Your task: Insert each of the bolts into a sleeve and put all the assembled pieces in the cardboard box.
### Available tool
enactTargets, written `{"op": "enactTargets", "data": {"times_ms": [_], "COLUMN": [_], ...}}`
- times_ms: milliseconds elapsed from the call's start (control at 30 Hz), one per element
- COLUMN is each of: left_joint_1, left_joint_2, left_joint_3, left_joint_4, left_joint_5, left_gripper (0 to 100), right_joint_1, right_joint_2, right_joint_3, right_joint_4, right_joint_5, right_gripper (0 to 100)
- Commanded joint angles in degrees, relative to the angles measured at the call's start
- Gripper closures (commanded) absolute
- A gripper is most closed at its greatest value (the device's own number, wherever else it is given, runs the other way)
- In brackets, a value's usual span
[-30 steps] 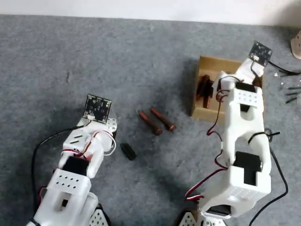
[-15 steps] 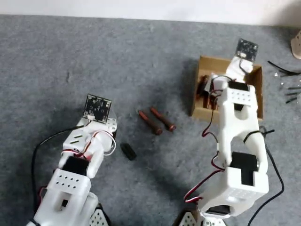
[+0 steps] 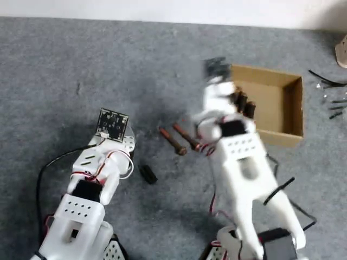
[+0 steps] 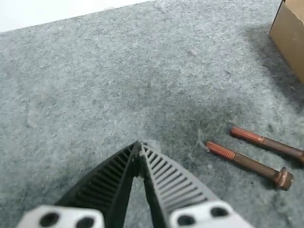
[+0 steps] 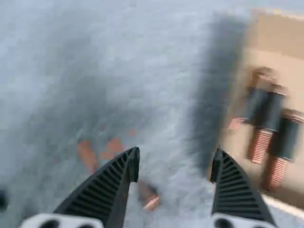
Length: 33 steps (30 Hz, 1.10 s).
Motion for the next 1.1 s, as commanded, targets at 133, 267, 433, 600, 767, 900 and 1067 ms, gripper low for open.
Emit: {"op": "enactTargets", "data": {"times_ms": [133, 267, 433, 600, 767, 900, 1067], "left_joint_1": [-2.68, -7.6, -13.05, -16.57, -18.51, -18.51, -18.51], "left_joint_2": [-0.48, -0.22, -0.31, -0.66, -0.57, -0.31, -0.31], "left_joint_3": [-0.84, -1.98, -3.38, -3.91, -3.91, -3.91, -3.65], "left_joint_4": [-1.32, -1.32, -1.14, -1.14, -1.23, -1.23, -1.23], "left_joint_5": [0.44, 4.66, 8.7, 8.88, 11.25, 11.25, 11.16], "left_gripper": [99, 99, 99, 99, 99, 99, 99], "right_joint_1": [-9.01, -13.58, -22.29, -30.9, -35.74, -35.21, -35.12], "right_joint_2": [-2.07, -0.13, 0.22, 0.75, 0.84, 3.21, 10.42], "right_joint_3": [7.87, 9.1, 10.51, 10.24, 10.51, 13.58, 14.64], "right_joint_4": [-4.53, -4.7, -4.7, -4.79, -5.49, -9.8, -9.54], "right_joint_5": [8.97, 8.97, 6.24, 1.67, 1.67, 1.32, 1.23], "right_gripper": [78.6, 78.6, 78.6, 78.6, 78.6, 78.6, 78.6]}}
